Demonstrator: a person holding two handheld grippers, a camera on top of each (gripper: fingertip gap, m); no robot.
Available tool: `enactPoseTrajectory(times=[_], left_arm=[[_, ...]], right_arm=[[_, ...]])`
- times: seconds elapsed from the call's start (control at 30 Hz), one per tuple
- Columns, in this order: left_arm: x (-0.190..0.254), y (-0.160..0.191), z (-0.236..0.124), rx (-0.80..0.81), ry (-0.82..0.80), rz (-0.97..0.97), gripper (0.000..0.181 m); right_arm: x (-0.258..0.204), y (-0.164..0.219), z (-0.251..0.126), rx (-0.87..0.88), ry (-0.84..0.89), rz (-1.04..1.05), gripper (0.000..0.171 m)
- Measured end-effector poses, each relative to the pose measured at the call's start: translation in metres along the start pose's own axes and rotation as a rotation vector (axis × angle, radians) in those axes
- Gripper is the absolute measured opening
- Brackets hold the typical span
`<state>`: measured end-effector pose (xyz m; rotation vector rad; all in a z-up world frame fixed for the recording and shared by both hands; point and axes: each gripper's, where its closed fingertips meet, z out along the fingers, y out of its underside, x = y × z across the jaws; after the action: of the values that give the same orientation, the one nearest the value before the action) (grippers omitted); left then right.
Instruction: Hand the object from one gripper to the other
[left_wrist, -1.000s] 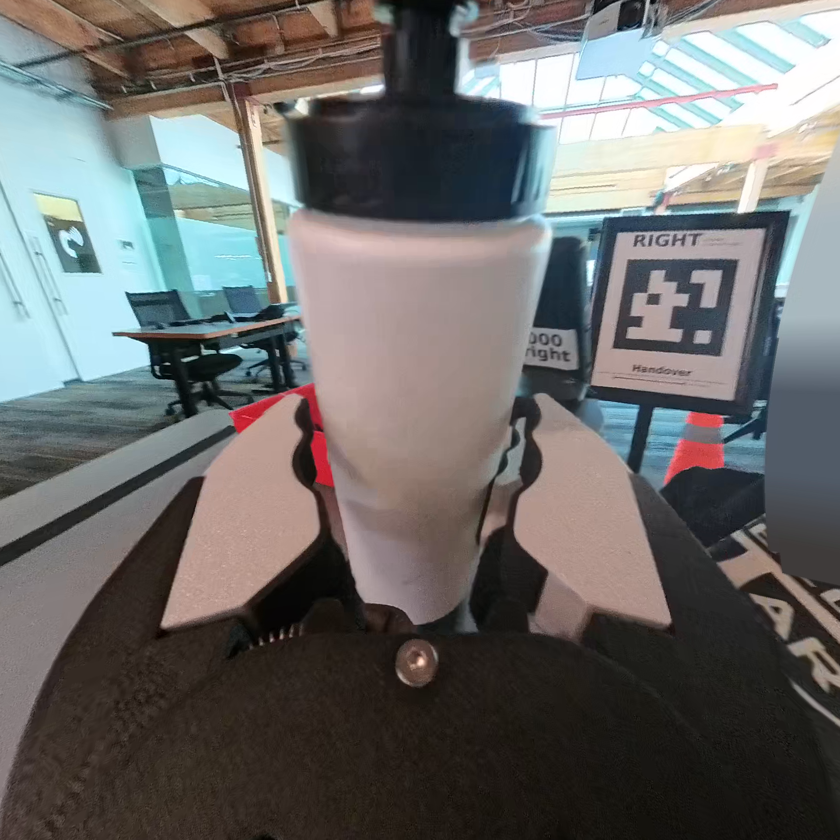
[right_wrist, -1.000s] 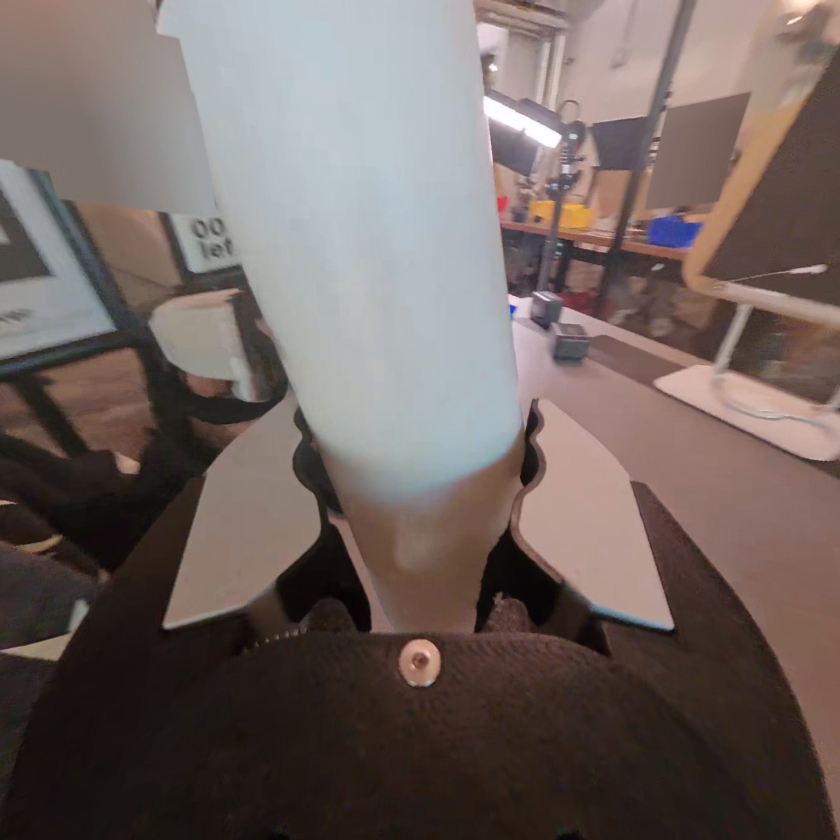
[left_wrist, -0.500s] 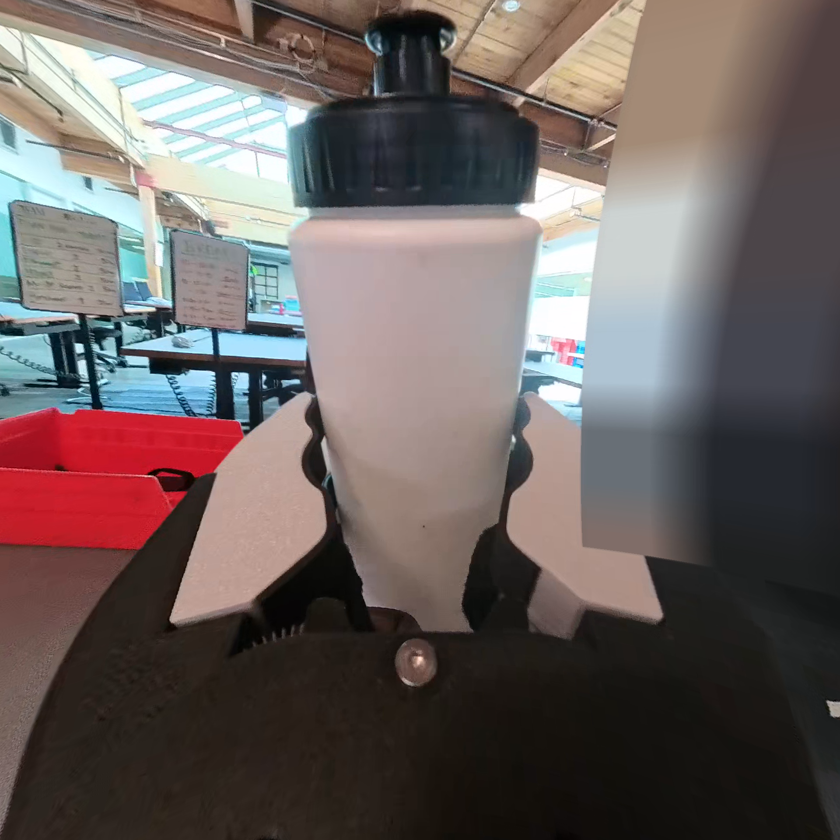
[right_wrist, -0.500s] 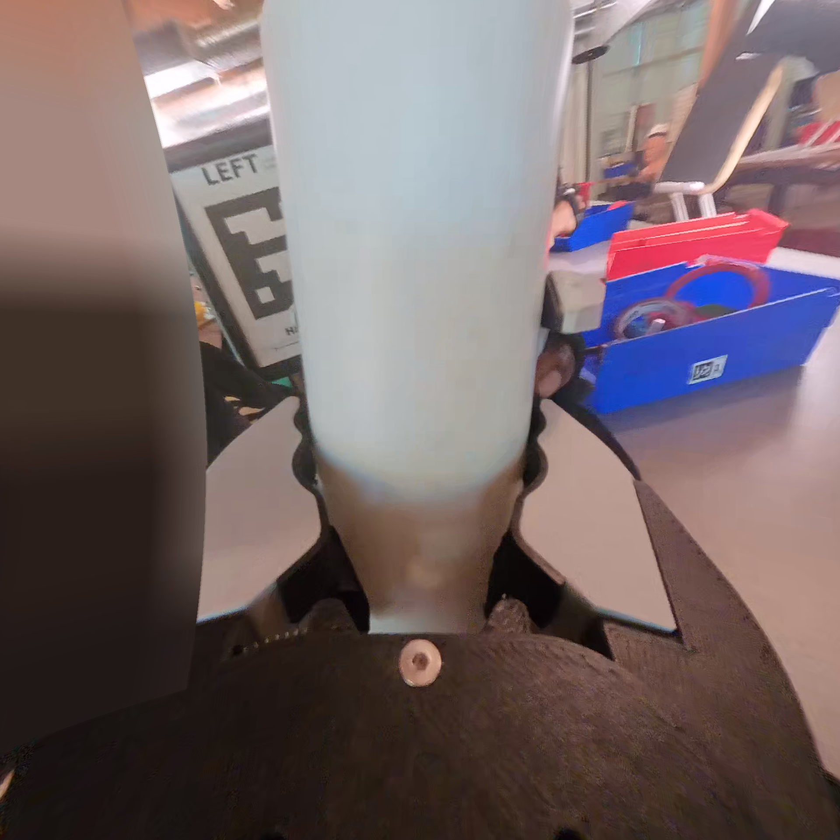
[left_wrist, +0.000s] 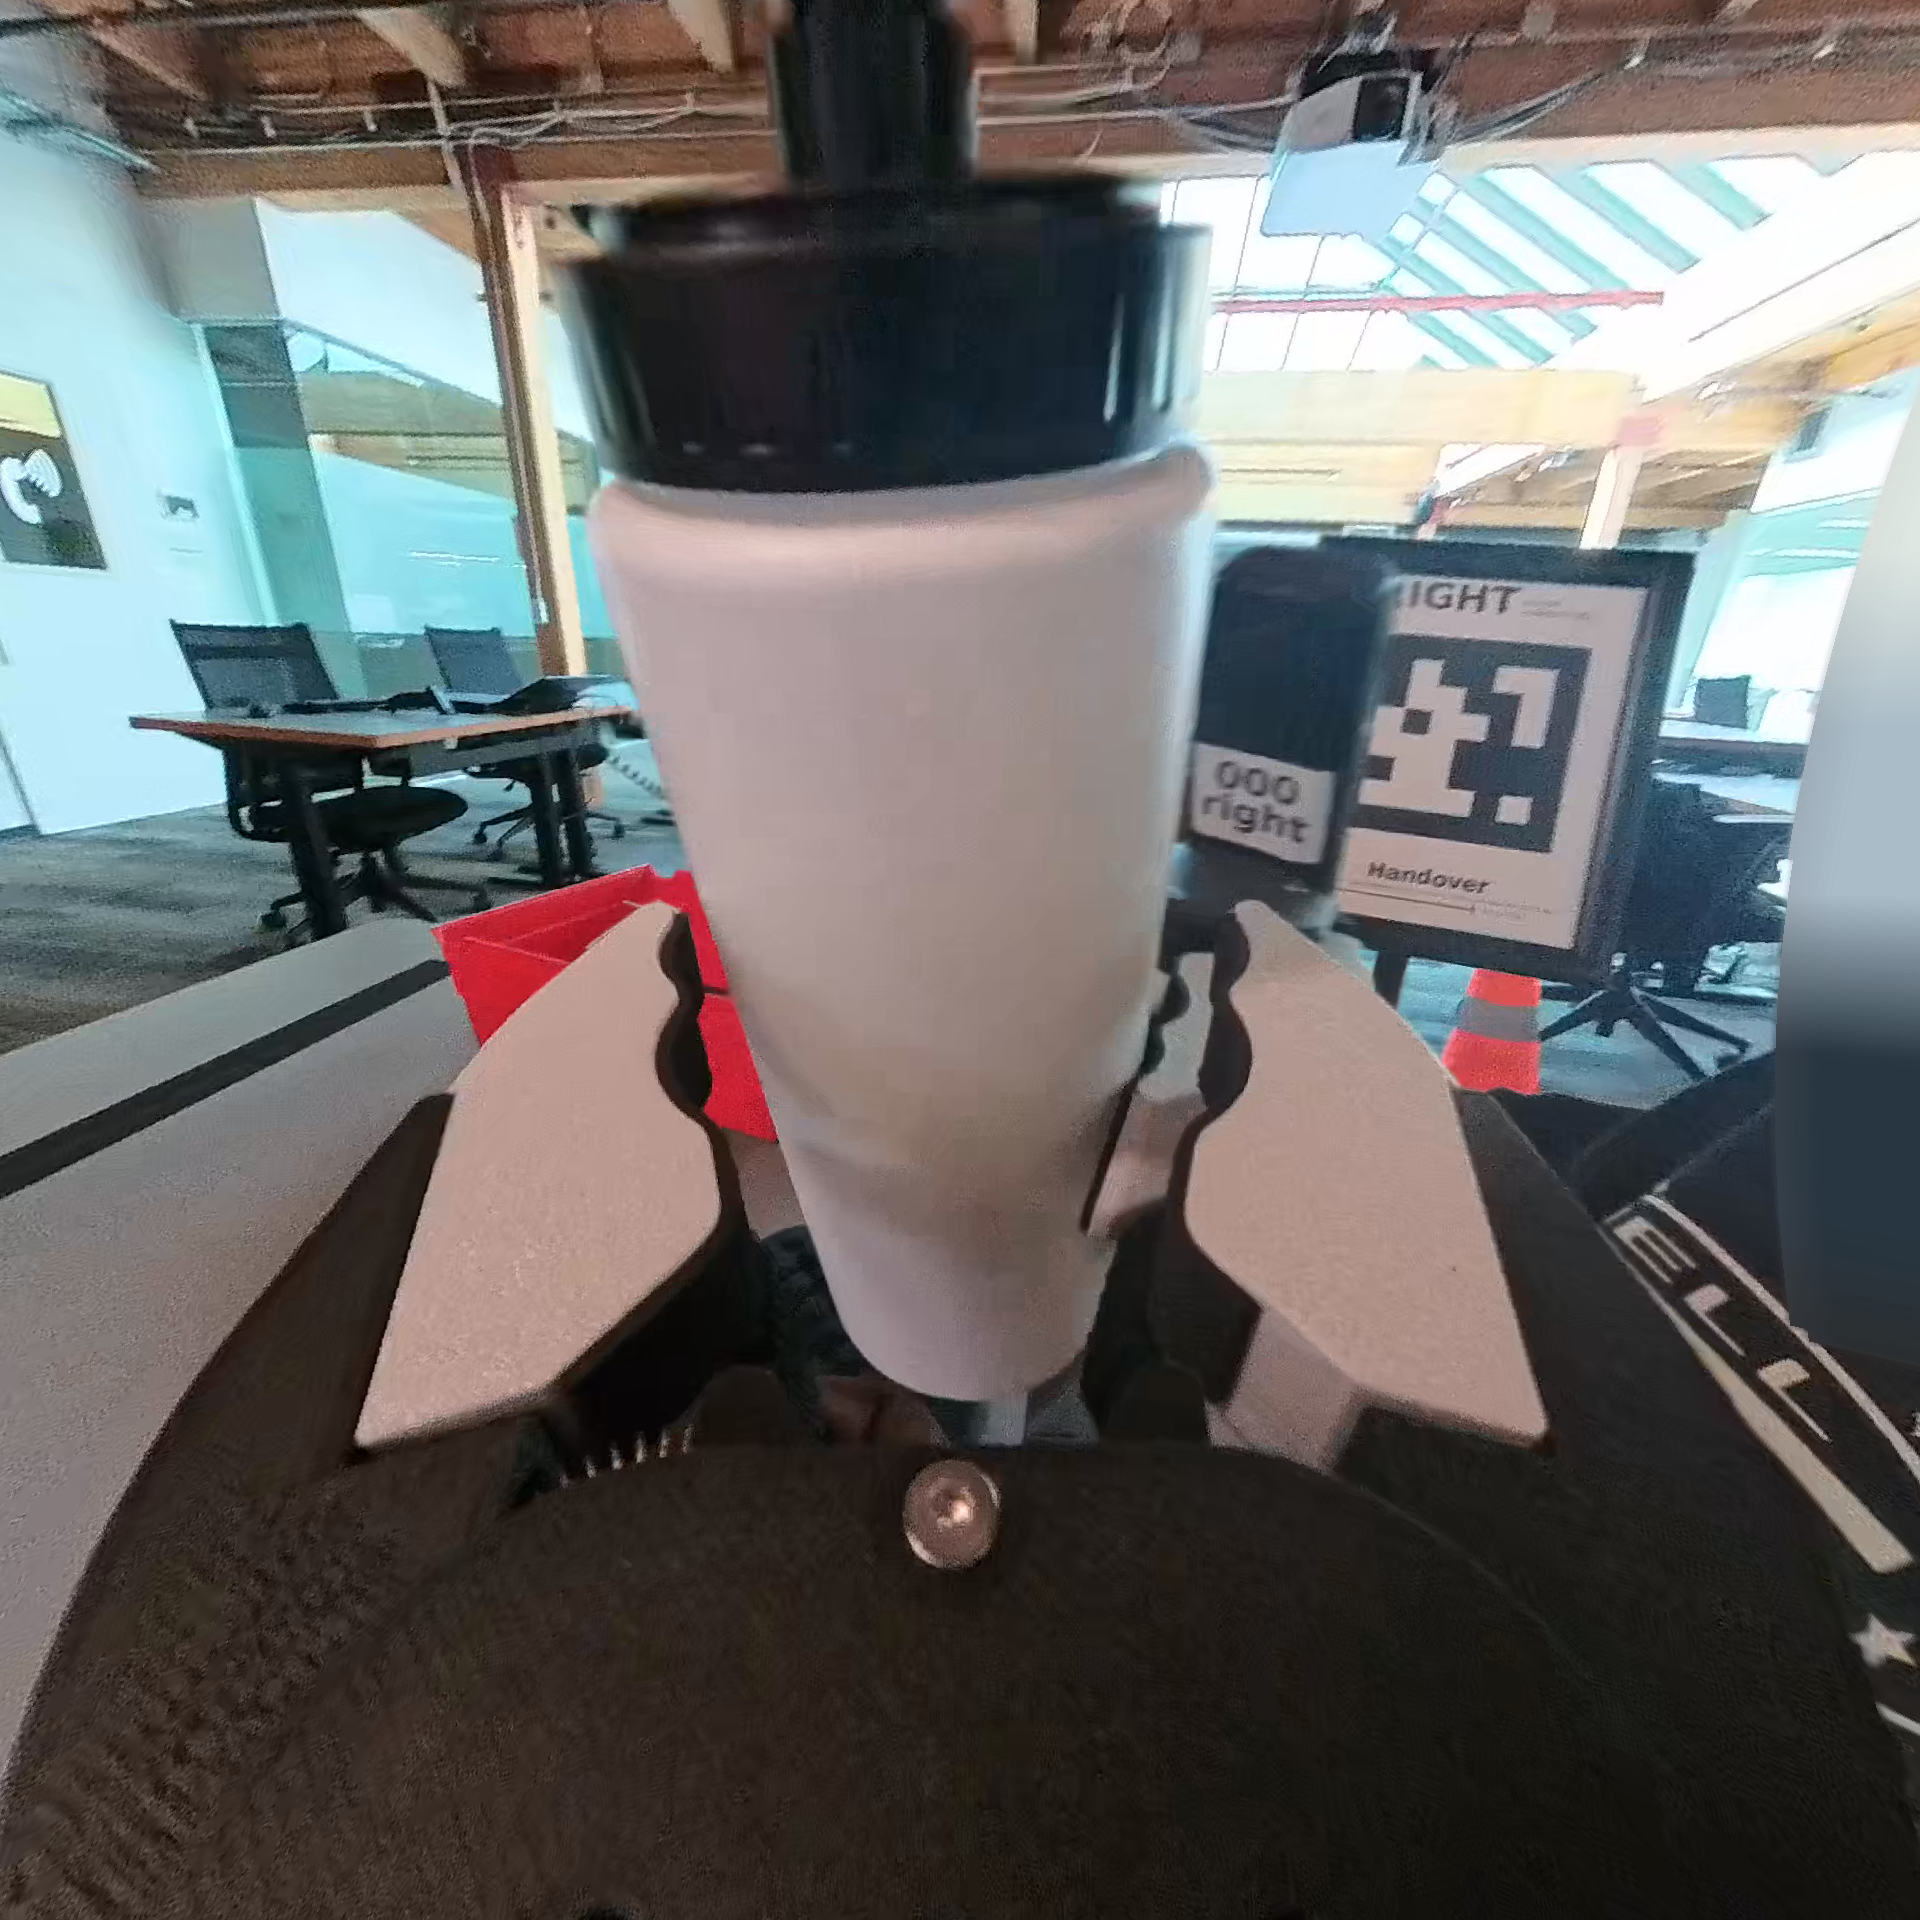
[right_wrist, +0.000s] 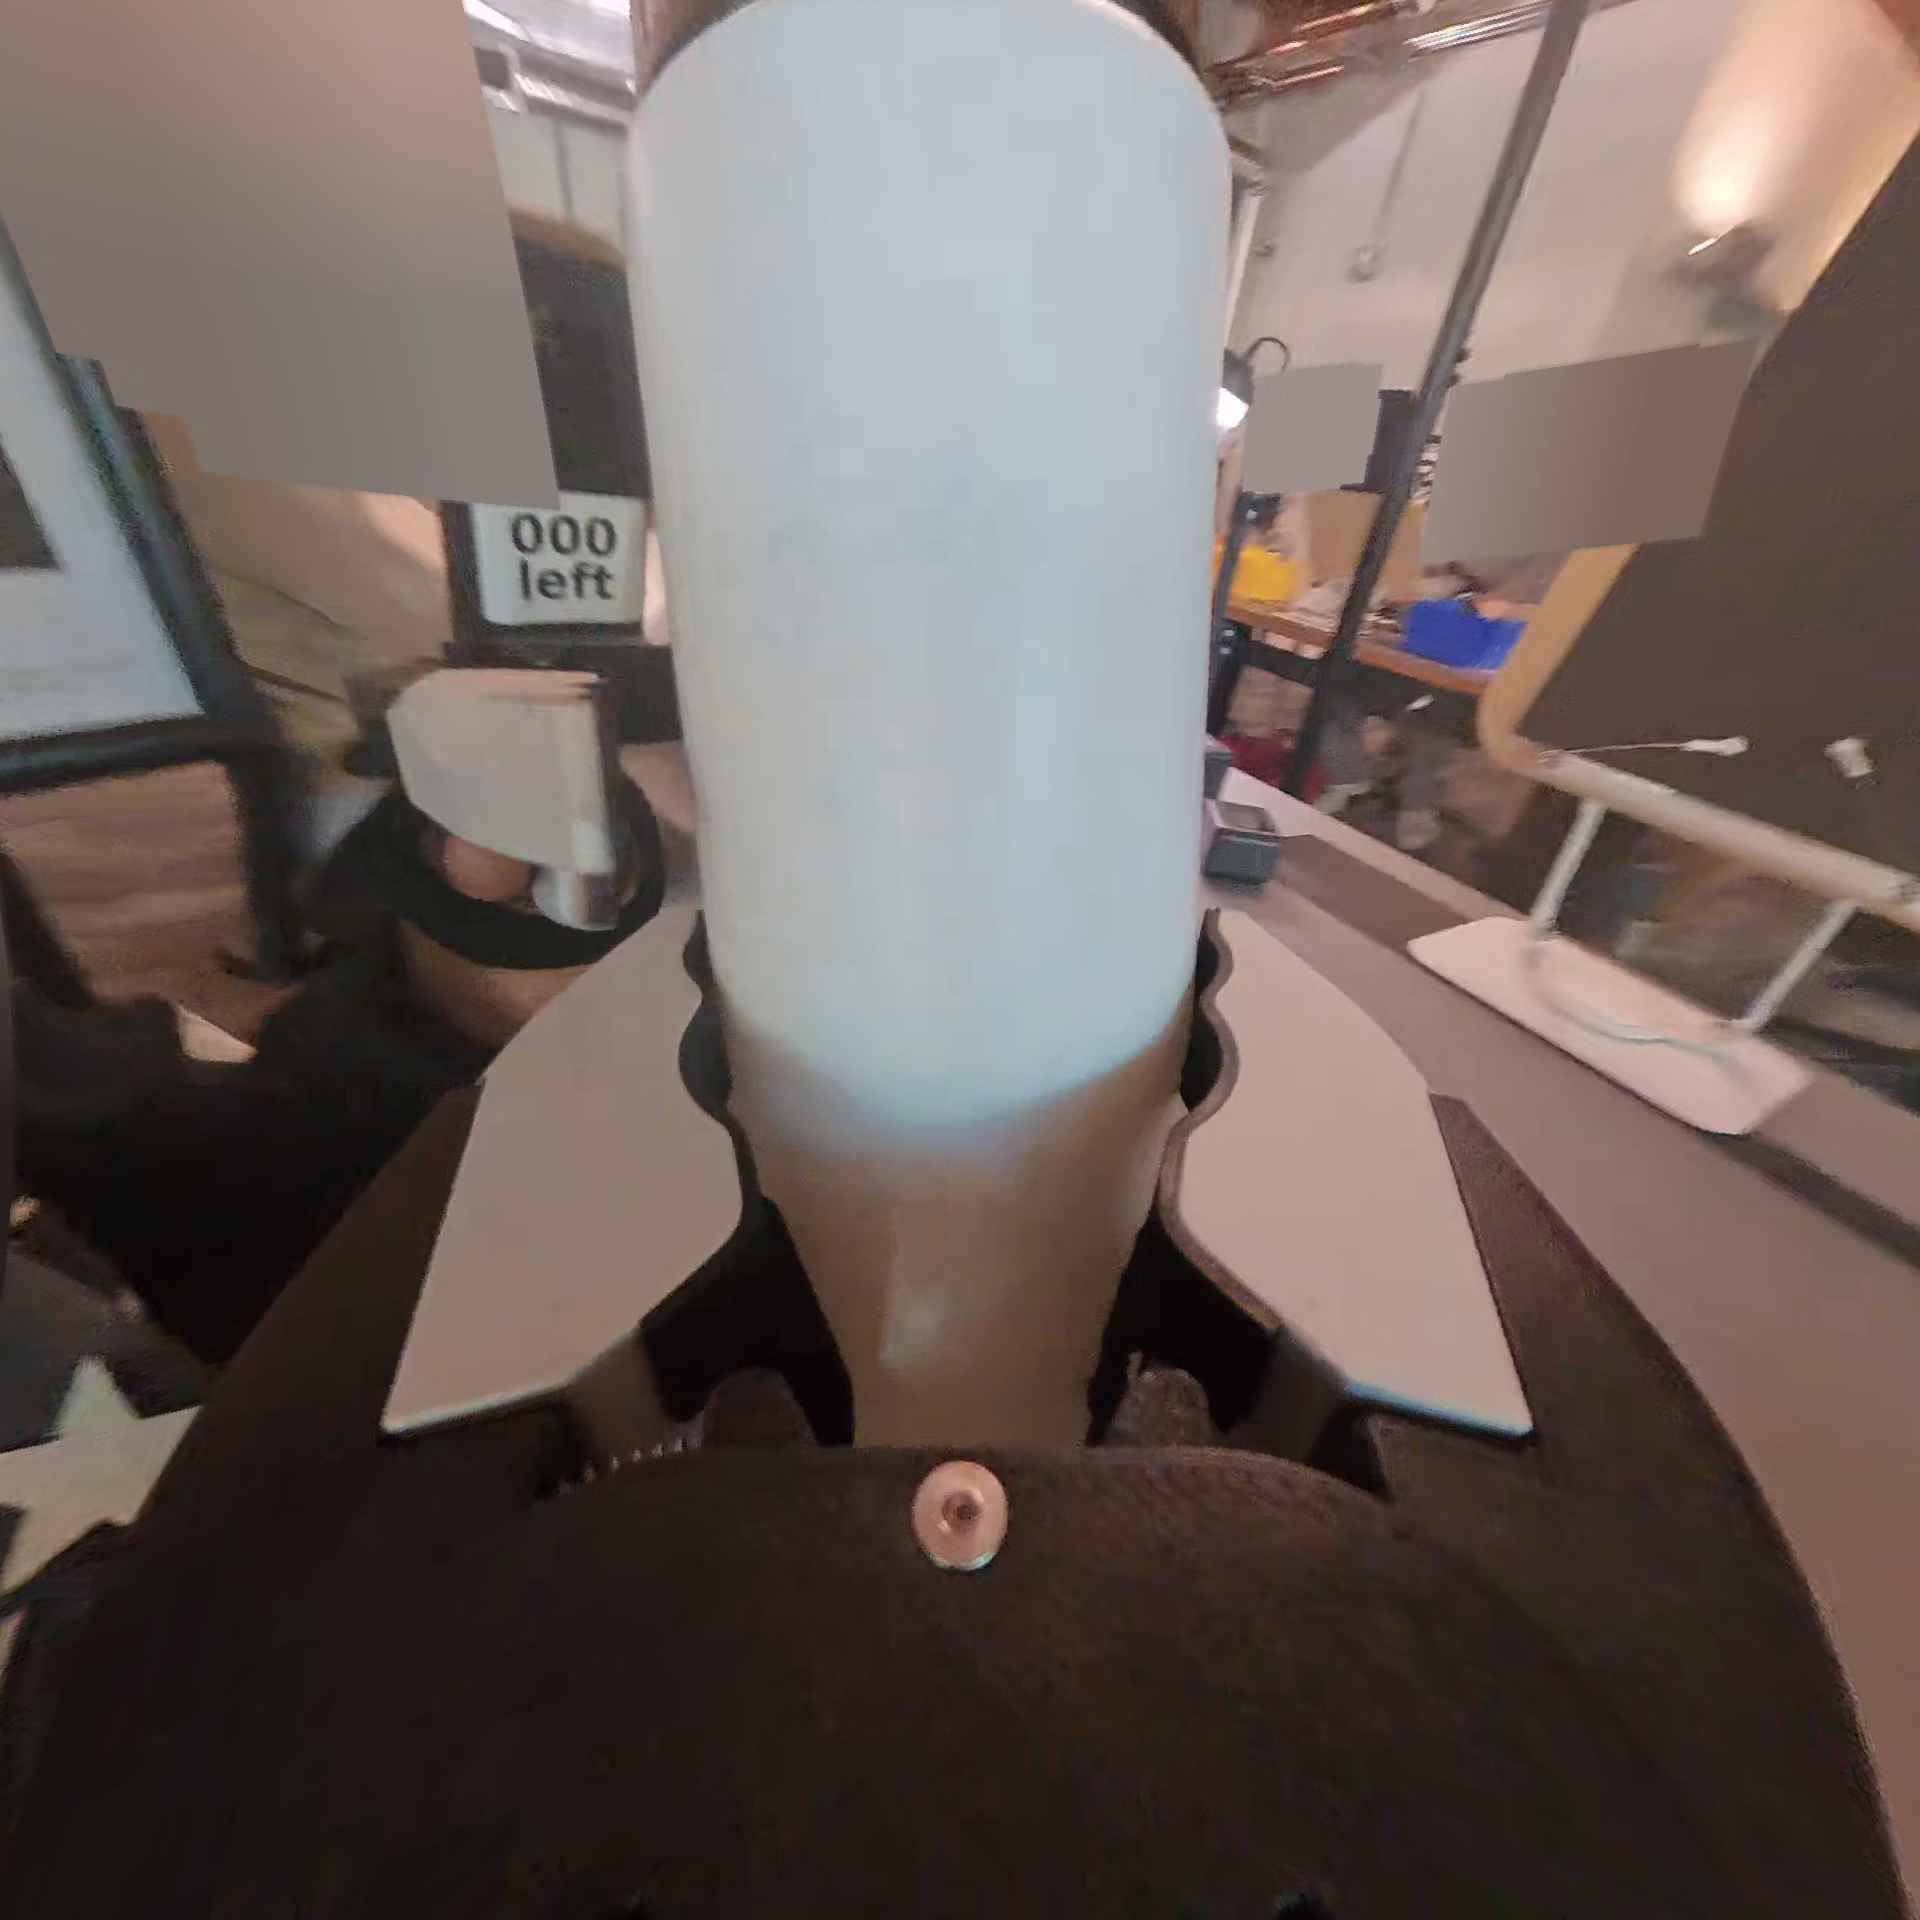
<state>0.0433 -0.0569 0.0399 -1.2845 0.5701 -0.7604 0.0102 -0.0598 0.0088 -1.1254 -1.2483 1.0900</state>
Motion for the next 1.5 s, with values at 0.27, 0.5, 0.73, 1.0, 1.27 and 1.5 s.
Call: enactPoseTrajectory(times=[0.27, 0.5, 0.73, 1.0, 1.27, 1.5], left_arm=[[0.019, -0.003, -0.014, -0.033, 0.194, -0.038, 0.085], [0.039, -0.006, -0.020, 0.000, 0.401, -0.096, 0.085], [0.009, -0.005, -0.011, 0.032, 0.219, -0.143, 0.080], [0.002, 0.005, 0.001, -0.027, 0.024, 0.014, 0.091], [0.012, 0.002, -0.010, -0.032, 0.178, -0.048, 0.083], [0.042, 0.001, -0.021, -0.042, 0.430, -0.105, 0.083]], right_arm=[[-0.030, 0.003, -0.002, -0.060, -0.130, -0.094, 0.089], [-0.060, 0.002, -0.008, -0.050, -0.518, 0.270, 0.098], [-0.033, 0.011, 0.003, -0.060, -0.355, 0.238, 0.088], [0.011, 0.013, 0.003, -0.096, 0.137, -0.119, 0.088], [-0.007, 0.011, 0.000, -0.126, 0.070, -0.201, 0.090], [-0.051, 0.008, -0.007, -0.091, -0.444, 0.196, 0.104]])
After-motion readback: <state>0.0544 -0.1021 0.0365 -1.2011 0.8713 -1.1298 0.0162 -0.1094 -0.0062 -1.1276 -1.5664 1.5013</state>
